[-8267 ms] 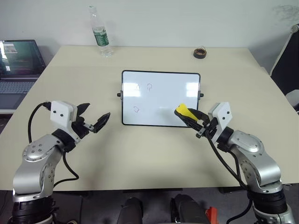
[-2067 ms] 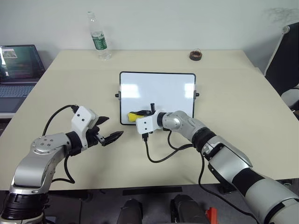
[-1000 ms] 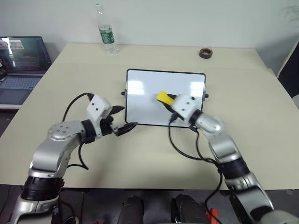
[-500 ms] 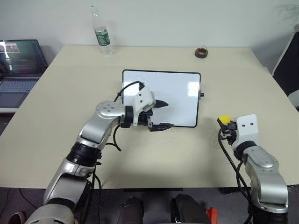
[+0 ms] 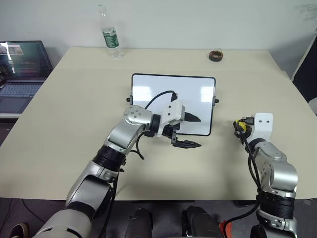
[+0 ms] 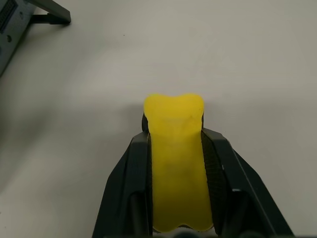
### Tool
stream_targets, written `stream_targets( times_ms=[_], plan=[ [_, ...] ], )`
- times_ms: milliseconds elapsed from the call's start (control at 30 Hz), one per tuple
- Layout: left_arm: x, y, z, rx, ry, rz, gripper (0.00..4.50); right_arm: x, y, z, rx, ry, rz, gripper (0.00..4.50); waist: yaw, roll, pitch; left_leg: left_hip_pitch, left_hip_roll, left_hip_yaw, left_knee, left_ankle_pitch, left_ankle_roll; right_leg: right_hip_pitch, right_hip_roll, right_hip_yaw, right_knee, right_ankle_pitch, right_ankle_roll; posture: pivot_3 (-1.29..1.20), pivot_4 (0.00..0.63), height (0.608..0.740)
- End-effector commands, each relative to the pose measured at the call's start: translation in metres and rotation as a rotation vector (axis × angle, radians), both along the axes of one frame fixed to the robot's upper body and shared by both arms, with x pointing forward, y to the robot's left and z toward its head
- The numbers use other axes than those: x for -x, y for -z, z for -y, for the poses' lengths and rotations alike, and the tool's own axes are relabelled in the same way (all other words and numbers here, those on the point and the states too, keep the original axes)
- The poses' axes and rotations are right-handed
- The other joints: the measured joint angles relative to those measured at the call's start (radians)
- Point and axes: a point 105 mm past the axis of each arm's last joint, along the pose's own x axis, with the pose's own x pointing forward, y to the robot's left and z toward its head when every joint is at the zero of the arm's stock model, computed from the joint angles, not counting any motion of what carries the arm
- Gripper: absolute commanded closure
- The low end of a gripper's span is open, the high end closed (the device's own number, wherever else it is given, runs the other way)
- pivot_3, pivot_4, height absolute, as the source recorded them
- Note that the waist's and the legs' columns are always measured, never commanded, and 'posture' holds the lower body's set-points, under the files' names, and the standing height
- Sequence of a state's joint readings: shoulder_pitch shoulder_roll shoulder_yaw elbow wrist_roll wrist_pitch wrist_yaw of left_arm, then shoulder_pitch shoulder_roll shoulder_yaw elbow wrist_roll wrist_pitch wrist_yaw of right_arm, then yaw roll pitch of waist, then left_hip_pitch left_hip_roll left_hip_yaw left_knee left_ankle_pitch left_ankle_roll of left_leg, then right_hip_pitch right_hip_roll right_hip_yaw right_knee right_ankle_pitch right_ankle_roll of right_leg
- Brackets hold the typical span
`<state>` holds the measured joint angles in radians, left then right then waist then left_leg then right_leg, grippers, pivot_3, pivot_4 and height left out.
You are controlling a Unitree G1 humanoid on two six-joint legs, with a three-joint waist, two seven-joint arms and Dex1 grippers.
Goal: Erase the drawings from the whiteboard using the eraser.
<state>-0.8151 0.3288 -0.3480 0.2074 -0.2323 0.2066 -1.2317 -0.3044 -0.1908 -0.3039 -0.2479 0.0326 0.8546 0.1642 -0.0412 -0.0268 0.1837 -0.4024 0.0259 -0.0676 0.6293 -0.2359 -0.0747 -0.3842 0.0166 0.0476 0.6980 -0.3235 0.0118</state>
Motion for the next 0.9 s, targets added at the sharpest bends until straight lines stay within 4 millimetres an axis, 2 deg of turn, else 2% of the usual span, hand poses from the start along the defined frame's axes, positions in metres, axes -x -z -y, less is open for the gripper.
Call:
stream_targets(
  times_ms=[33,133,200,333,433,533,600,667,833,900],
  plan=[
    [-0.002,-0.010,0.006,0.023,0.006,0.036,0.00,-0.003,-0.014,0.010,0.006,0.029,0.063,3.14,-0.001,0.000,0.000,0.000,0.000,0.000,0.000,0.000,0.000,0.000,0.000,0.000,0.000,0.000,0.000,0.00,0.150,0.740],
    [-0.003,-0.012,0.009,0.048,-0.010,0.033,0.00,-0.003,-0.014,0.011,-0.003,0.022,0.073,2.27,-0.002,0.001,0.000,0.000,0.000,0.000,0.000,0.000,0.000,0.000,0.000,0.000,0.000,0.000,0.000,0.00,0.150,0.740],
    [-0.003,-0.013,0.011,0.063,-0.022,0.027,0.00,-0.001,-0.016,0.015,-0.002,0.022,0.077,1.54,-0.001,0.001,0.000,0.000,0.000,0.000,0.000,0.000,0.000,0.000,0.000,0.000,0.000,0.000,0.000,0.00,0.150,0.740],
    [-0.007,-0.016,0.005,0.119,-0.082,0.022,0.00,0.004,-0.033,0.021,-0.023,0.029,0.152,0.14,-0.001,0.001,0.000,0.000,0.000,0.000,0.000,0.000,0.000,0.000,0.000,0.000,0.000,0.000,0.000,0.00,0.150,0.740],
    [-0.012,-0.014,-0.012,0.153,-0.187,0.017,0.00,0.015,-0.047,0.016,-0.070,-0.013,0.223,0.06,-0.002,0.003,-0.001,0.000,0.001,0.000,0.000,0.000,0.000,0.000,0.000,0.000,0.000,0.000,0.000,0.00,0.150,0.740],
    [-0.013,-0.014,-0.043,0.223,-0.349,-0.011,0.00,0.030,-0.056,-0.009,-0.041,-0.155,0.276,0.06,-0.009,0.003,-0.001,0.000,0.002,0.000,0.000,0.000,0.000,0.000,0.000,0.001,0.000,0.000,0.000,0.00,0.150,0.740],
    [-0.004,-0.007,-0.084,0.288,-0.511,-0.082,0.00,0.045,-0.050,-0.036,-0.036,-0.287,0.272,0.06,-0.015,0.003,-0.001,0.001,0.003,0.000,0.000,0.000,0.000,0.000,-0.001,0.001,0.000,0.000,0.000,0.00,0.150,0.740],
    [0.005,0.004,-0.119,0.323,-0.703,-0.109,0.00,0.056,-0.044,-0.045,-0.028,-0.341,0.280,0.06,-0.021,0.004,-0.002,0.001,0.005,-0.001,-0.001,0.000,0.000,0.000,-0.001,0.002,0.000,0.000,-0.001,0.00,0.150,0.740],
    [0.019,0.022,-0.182,0.427,-1.205,-0.035,0.00,0.074,-0.024,-0.027,0.092,-0.292,0.363,0.06,0.009,0.003,-0.002,0.004,0.005,-0.007,0.001,0.000,0.000,0.008,-0.005,0.000,-0.001,-0.001,0.000,0.00,0.150,0.740],
    [0.026,0.034,-0.196,0.408,-1.334,0.014,0.00,0.084,-0.018,-0.024,0.105,-0.302,0.379,0.06,0.020,0.002,-0.002,0.008,0.002,-0.008,0.002,0.000,0.000,0.014,-0.005,-0.002,-0.003,-0.004,0.005,0.00,0.150,0.740]
  ],
)
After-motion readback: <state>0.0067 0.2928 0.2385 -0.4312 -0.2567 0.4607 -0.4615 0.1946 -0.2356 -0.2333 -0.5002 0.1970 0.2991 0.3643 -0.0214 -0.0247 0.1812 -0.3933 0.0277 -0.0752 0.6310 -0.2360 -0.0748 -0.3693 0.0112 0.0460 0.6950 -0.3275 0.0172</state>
